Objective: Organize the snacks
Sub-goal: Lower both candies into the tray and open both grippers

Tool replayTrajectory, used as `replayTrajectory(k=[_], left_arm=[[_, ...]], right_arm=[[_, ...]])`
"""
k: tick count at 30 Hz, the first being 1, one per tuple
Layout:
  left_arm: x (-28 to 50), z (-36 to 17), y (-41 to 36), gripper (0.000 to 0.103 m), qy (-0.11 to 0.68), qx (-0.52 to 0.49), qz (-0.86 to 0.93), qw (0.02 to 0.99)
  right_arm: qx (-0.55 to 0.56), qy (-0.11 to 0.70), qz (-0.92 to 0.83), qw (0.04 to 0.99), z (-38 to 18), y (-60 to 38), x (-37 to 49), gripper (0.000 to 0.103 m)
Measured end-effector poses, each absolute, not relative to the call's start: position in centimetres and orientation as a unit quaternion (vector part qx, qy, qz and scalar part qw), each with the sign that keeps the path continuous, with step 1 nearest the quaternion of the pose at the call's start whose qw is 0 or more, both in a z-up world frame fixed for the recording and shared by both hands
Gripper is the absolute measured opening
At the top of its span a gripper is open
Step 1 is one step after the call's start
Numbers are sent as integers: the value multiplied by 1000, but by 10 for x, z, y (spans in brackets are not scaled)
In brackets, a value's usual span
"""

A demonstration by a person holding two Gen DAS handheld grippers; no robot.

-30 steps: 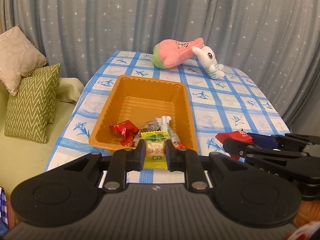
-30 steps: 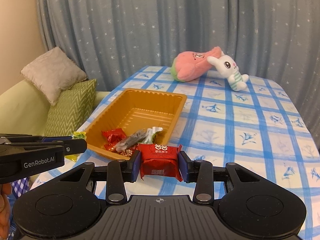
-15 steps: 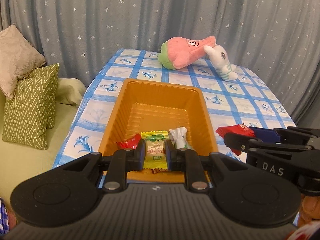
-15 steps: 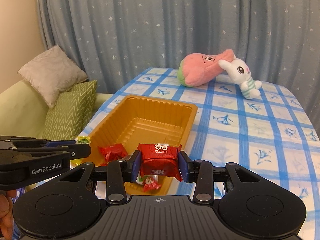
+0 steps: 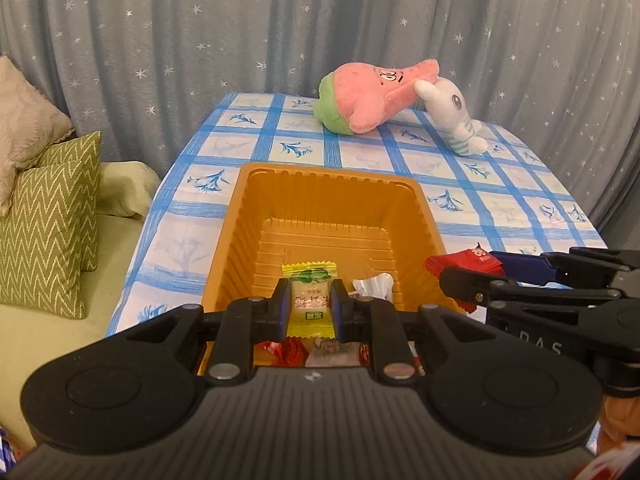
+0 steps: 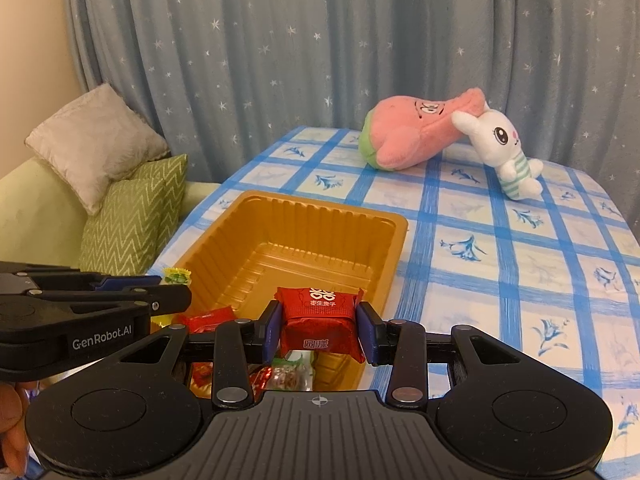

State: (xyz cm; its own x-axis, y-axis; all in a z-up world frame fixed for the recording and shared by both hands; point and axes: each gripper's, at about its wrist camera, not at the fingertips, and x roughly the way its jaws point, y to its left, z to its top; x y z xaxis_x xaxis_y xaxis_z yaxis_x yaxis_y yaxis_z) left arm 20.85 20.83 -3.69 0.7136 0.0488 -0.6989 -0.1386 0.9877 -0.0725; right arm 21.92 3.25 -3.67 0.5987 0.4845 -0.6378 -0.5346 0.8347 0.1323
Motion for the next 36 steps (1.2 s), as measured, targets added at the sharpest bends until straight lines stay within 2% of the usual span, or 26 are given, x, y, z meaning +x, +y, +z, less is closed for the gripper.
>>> replayTrajectory(k=[18,20,31,34,35,36], left_arm=[[254,-63,218,19,383,-61,29,921],[254,-65,222,27,384,-63,33,921],[227,-65,243,28,378,-80,63,920],[218,-60,246,31,374,-81,70,921],[215,-59,246,34,373,-81,73,921],[211,-58,246,37,372,-81,76,921]], right_arm=[[-34,358,278,891,-59,43,251,40],[-34,360,277,890,-61,43,253,40],[-26,368,286,884,-70,50,258,40],[-12,365,299,882,-69,54,261,41],[-1,365,306,879,-68,54,262,42],[9,368,310,876,-68,55,264,53]])
